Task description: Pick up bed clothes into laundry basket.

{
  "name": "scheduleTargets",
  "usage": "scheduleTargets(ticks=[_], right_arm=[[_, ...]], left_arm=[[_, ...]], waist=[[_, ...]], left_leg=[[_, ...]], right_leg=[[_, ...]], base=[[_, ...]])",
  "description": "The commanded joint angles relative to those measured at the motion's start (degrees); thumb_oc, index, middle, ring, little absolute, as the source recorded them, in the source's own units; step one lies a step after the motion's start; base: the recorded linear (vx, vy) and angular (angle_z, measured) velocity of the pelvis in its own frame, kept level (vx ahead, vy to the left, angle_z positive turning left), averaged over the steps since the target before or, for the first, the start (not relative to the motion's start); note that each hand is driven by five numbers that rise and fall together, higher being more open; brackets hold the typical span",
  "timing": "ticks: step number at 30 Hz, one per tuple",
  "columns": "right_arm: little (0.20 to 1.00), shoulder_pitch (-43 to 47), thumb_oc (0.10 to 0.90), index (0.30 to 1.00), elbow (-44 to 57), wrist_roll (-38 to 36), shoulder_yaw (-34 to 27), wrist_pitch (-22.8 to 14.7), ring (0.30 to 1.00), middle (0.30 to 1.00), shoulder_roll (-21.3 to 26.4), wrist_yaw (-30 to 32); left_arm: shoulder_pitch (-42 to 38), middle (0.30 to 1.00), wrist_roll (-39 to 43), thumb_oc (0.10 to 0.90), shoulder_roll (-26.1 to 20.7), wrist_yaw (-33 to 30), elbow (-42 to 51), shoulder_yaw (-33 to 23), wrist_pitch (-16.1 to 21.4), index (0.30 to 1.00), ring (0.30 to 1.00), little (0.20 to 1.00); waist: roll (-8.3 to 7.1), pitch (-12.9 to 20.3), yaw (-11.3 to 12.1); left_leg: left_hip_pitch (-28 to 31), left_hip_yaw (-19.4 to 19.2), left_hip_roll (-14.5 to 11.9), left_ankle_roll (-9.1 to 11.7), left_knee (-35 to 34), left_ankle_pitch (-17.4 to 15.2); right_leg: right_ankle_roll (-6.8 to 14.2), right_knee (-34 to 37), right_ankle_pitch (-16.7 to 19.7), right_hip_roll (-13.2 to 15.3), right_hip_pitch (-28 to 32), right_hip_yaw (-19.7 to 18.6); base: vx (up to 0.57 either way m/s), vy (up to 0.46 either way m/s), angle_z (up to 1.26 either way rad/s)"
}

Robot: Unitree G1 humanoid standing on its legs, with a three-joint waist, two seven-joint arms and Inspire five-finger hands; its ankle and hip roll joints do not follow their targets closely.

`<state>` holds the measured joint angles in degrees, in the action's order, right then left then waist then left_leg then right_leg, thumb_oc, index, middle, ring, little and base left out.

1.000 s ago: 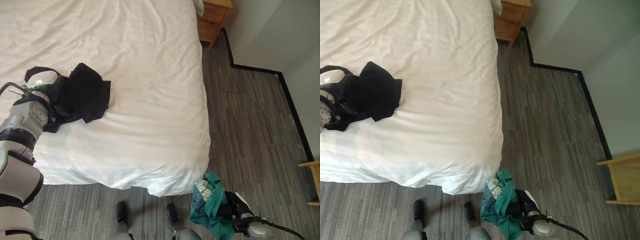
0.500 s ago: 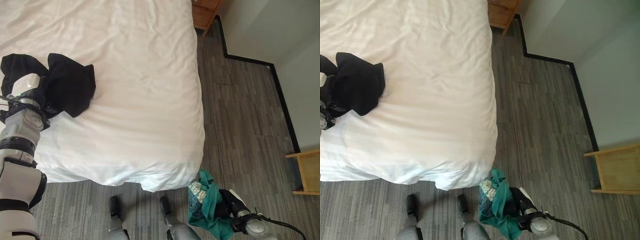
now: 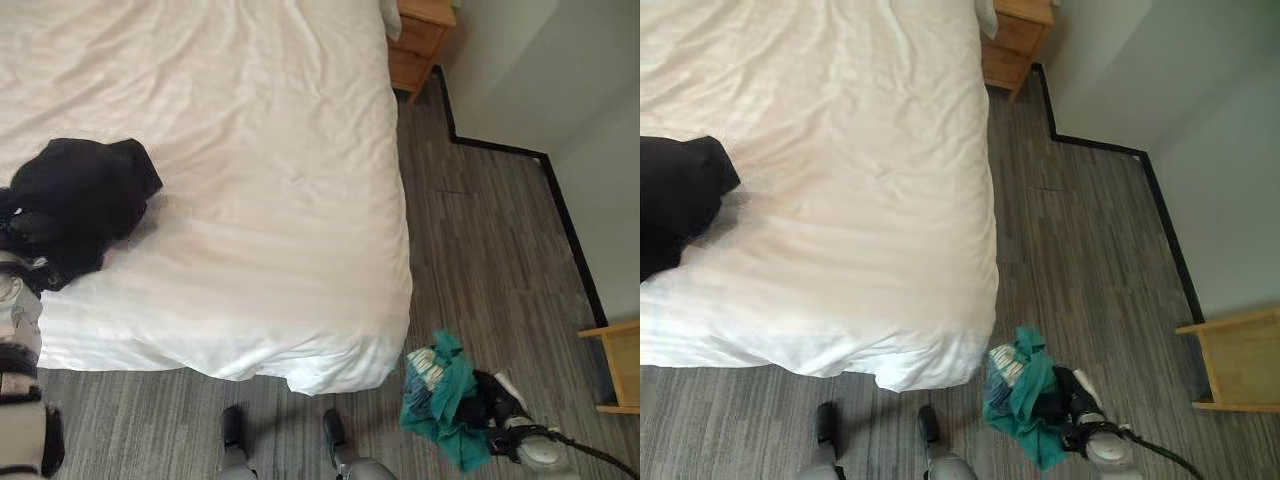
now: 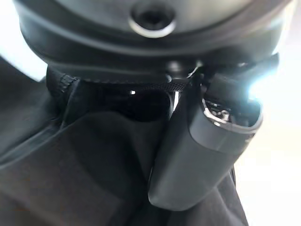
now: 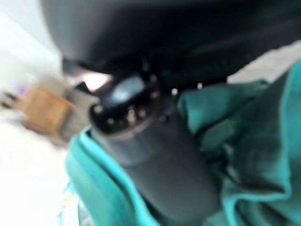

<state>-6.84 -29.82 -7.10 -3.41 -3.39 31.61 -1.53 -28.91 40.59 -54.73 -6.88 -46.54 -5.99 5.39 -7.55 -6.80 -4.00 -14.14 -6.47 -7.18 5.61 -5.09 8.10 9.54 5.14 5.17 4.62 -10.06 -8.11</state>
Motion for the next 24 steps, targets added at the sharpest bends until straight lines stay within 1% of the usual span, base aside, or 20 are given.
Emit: scheduleTargets(ticks=[1, 3, 4, 6, 7, 8, 9, 10, 11, 12, 13, 15, 16, 17, 19, 20, 21, 22, 23, 24], right_arm=[[0.3, 2.66, 0.4, 0.3, 5.05, -2.91, -12.46, -4.69, 0.3, 0.3, 13.32, 7.16], [0.3, 6.37, 0.4, 0.3, 6.19, -5.65, -14.6, -5.65, 0.3, 0.3, 15.8, 9.02], [0.3, 7.75, 0.4, 0.3, 8.7, -7.04, -16.07, -6.4, 0.3, 0.3, 16.37, 9.76], [0.3, 9.99, 0.4, 0.3, 11.19, -8.02, -16.5, -7.66, 0.3, 0.3, 17.66, 10.24], [0.3, 11.79, 0.4, 0.3, 14.34, -9.45, -16.34, -8.43, 0.3, 0.3, 18.41, 10.13], [0.3, 13.22, 0.4, 0.3, 17.02, -9.96, -15.75, -9.16, 0.3, 0.3, 18.22, 9.93], [0.3, 13.21, 0.4, 0.3, 17.24, -9.89, -15.68, -9.02, 0.3, 0.3, 18.16, 9.98], [0.3, 14.66, 0.4, 0.3, 21.98, -13.77, -14.26, -10.88, 0.3, 0.3, 15.65, 8.46], [0.3, 14.99, 0.4, 0.3, 24.61, -15.98, -13.47, -11.2, 0.3, 0.3, 13.82, 6.73], [0.3, 14.85, 0.4, 0.3, 24.87, -16.06, -13.42, -11.07, 0.3, 0.3, 13.76, 6.62], [0.3, 15.22, 0.4, 0.3, 29.26, -15.65, -11.14, -10.77, 0.3, 0.3, 11.27, 5.21], [0.3, 15.12, 0.4, 0.3, 32.92, -16.59, -9.19, -10.08, 0.3, 0.3, 7.8, 3.03], [0.3, 14.46, 0.4, 0.3, 35.04, -17.16, -7.93, -9.78, 0.3, 0.3, 4.89, 1.92], [0.3, 14.1, 0.4, 0.3, 36.55, -16.97, -7.5, -9.42, 0.3, 0.3, 3.4, 1.08], [0.3, 12.04, 0.4, 0.3, 39.68, -17.66, -5.16, -8.99, 0.3, 0.3, -2.14, -0.22], [0.3, 11.35, 0.4, 0.3, 39.98, -17.64, -3.92, -8.81, 0.3, 0.3, -4.07, -0.98], [0.3, 10.6, 0.4, 0.3, 39.14, -16.59, -2.59, -8.63, 0.3, 0.3, -5.42, -1.36], [0.3, 10.37, 0.4, 0.3, 38.58, -15.36, -1.34, -8.16, 0.3, 0.3, -6.78, -1.41], [0.3, 10.3, 0.4, 0.3, 38.6, -15.3, -1.28, -8.15, 0.3, 0.3, -6.75, -1.37], [0.3, 9.61, 0.4, 0.3, 39.14, -15.67, -0.39, -7.96, 0.3, 0.3, -8.86, -1.35]], left_arm=[[2.7, 0.3, 4.55, 0.4, -0.77, -1.8, 11.3, -6.01, 10.5, 0.3, 0.3, 0.3], [3.93, 0.3, 4.65, 0.4, -1.15, -1.91, 15.05, -5.16, 10.88, 0.3, 0.3, 0.3], [5.4, 0.3, 3.47, 0.4, -1.23, -2.46, 19.44, -5.28, 11.28, 0.3, 0.3, 0.3], [6.54, 0.3, 2.09, 0.4, -1.76, -2.6, 23.25, -5.02, 12.2, 0.3, 0.3, 0.3], [7.25, 0.3, 1.7, 0.4, -1.69, -2.79, 26.28, -5.13, 12.47, 0.3, 0.3, 0.3], [7.56, 0.3, 1.67, 0.4, -1.29, -2.68, 28.94, -5.03, 13.02, 0.3, 0.3, 0.3], [7.93, 0.3, 1.56, 0.4, -1.22, -2.81, 29.26, -5.32, 12.93, 0.3, 0.3, 0.3], [10.12, 0.3, 0.5, 0.4, 0.08, -2.28, 35.0, -5.9, 13.83, 0.3, 0.3, 0.3], [12.11, 0.3, -0.89, 0.4, 1.34, -2.26, 38.27, -6.88, 14.01, 0.3, 0.3, 0.3], [12.76, 0.3, -1.12, 0.4, 1.5, -2.43, 38.83, -7.33, 13.83, 0.3, 0.3, 0.3], [16.34, 0.3, -2.55, 0.4, 4.33, -1.9, 43.58, -8.58, 13.41, 0.3, 0.3, 0.3], [20.47, 0.3, -4.1, 0.4, 8.87, -0.55, 48.18, -9.34, 12.56, 0.3, 0.3, 0.3], [23.55, 0.3, -5.06, 0.4, 12.51, -0.08, 50.98, -9.76, 11.79, 0.3, 0.3, 0.3], [25.61, 0.3, -4.97, 0.4, 15.05, 0.74, 52.84, -9.87, 11.24, 0.3, 0.3, 0.3], [32.39, 0.3, -2.89, 0.4, 23.04, 2.24, 58.18, -9.68, 9.96, 0.3, 0.3, 0.3], [34.39, 0.3, -1.69, 0.4, 26.57, 2.87, 59.79, -9.21, 9.6, 0.3, 0.3, 0.3], [36.59, 0.3, -0.04, 0.4, 30.43, 4.03, 60.65, -7.59, 8.98, 0.3, 0.3, 0.3], [37.94, 0.3, 0.41, 0.4, 32.93, 5.01, 60.53, -5.84, 8.09, 0.3, 0.3, 0.3], [38.08, 0.3, 0.39, 0.4, 33.01, 5.02, 60.62, -5.85, 8.05, 0.3, 0.3, 0.3], [39.18, 0.3, 1.46, 0.4, 35.81, 5.33, 60.99, -4.84, 7.76, 0.3, 0.3, 0.3]], waist=[[3.38, 5.4, 1.69], [3.71, 6.17, 2.27], [3.94, 6.48, 2.71], [4.13, 7.41, 3.34], [4.26, 7.74, 3.53], [4.28, 8.19, 3.94], [4.29, 8.14, 3.84], [4.47, 8.91, 4.61], [4.41, 9.31, 5.1], [4.42, 9.31, 4.95], [4.45, 9.89, 5.47], [4.56, 10.34, 6.22], [4.68, 10.82, 6.46], [4.7, 10.86, 6.81], [4.85, 11.27, 7.3], [4.78, 11.19, 7.57], [4.79, 11.23, 7.68], [4.81, 11.16, 7.9], [4.86, 11.21, 7.9], [4.87, 11.22, 8.07]], left_leg=[[2.75, 3.97, 1.69, -1.5, 0.09, -5.86], [3.21, 4.02, 2.04, -1.59, 0.09, -5.88], [3.74, 4.11, 2.35, -1.69, 0.09, -5.97], [4.07, 4.2, 2.72, -1.8, 0.09, -6.0], [4.59, 4.32, 3.05, -1.88, 0.09, -6.09], [4.82, 4.3, 3.23, -1.91, 0.09, -6.07], [4.9, 4.29, 3.24, -1.92, 0.09, -6.1], [5.66, 4.43, 3.61, -2.05, 0.09, -6.21], [6.17, 4.54, 3.75, -2.19, 0.11, -6.37], [6.32, 4.52, 3.77, -2.21, 0.11, -6.42], [7.06, 4.57, 3.93, -2.34, 0.23, -6.57], [7.26, 4.66, 3.98, -2.53, 0.43, -6.07], [7.82, 4.82, 4.07, -2.67, 0.43, -6.74], [7.64, 4.87, 4.04, -2.78, 0.61, -6.31], [8.3, 5.06, 4.29, -3.22, 0.72, -6.98], [8.17, 4.96, 4.29, -3.38, 0.89, -6.57], [8.8, 5.02, 4.51, -3.62, 0.82, -7.16], [8.94, 5.08, 4.57, -3.77, 0.89, -7.19], [8.99, 5.07, 4.57, -3.78, 0.88, -7.21], [9.01, 5.2, 4.62, -3.91, 1.0, -7.29]], right_leg=[[3.39, -0.14, -4.58, 1.93, 1.59, 0.67], [3.39, -0.14, -4.51, 2.21, 2.23, 1.22], [3.35, -0.14, -4.56, 2.47, 2.92, 1.68], [3.35, -0.14, -4.38, 2.66, 3.39, 2.17], [3.35, -0.14, -4.52, 2.85, 4.1, 2.44], [3.28, -0.14, -4.43, 2.94, 4.37, 2.64], [3.29, -0.14, -4.46, 2.96, 4.44, 2.63], [3.13, -0.19, -4.62, 3.21, 5.33, 2.93], [2.96, -0.27, -4.8, 3.33, 5.91, 3.02], [2.97, -0.26, -4.85, 3.36, 6.06, 3.02], [2.72, -0.39, -5.01, 3.54, 6.82, 3.3], [2.33, -0.54, -4.73, 3.58, 7.16, 3.3], [2.18, -0.47, -5.28, 3.7, 7.8, 3.54], [1.99, -0.65, -4.96, 3.73, 7.66, 3.44], [1.73, -0.75, -5.48, 4.0, 8.39, 3.6], [1.6, -0.87, -5.05, 4.04, 8.22, 3.49], [1.59, -0.75, -5.43, 4.2, 8.88, 3.43], [1.47, -0.85, -5.44, 4.23, 8.95, 3.37], [1.47, -0.85, -5.45, 4.23, 9.0, 3.36], [1.35, -0.96, -5.58, 4.24, 9.12, 3.32]], base=[[0.03, 0.014, 0.16], [-0.02, 0.02, 0.13], [-0.01, 0.029, 0.13], [-0.02, 0.019, 0.12], [-0.03, 0.013, 0.16], [-0.02, 0.013, 0.18], [-0.02, 0.013, 0.16], [-0.02, 0.002, 0.18], [-0.01, 0.001, 0.14], [-0.02, -0.008, 0.08], [-0.04, -0.002, 0.08], [-0.07, -0.007, 0.11], [-0.07, -0.007, 0.05], [-0.04, 0.0, 0.01], [-0.04, -0.005, 0.05], [-0.01, -0.01, 0.09], [-0.05, -0.014, 0.04], [0.0, 0.0, 0.0], [0.0, 0.0, 0.0], [0.0, 0.0, 0.0]])
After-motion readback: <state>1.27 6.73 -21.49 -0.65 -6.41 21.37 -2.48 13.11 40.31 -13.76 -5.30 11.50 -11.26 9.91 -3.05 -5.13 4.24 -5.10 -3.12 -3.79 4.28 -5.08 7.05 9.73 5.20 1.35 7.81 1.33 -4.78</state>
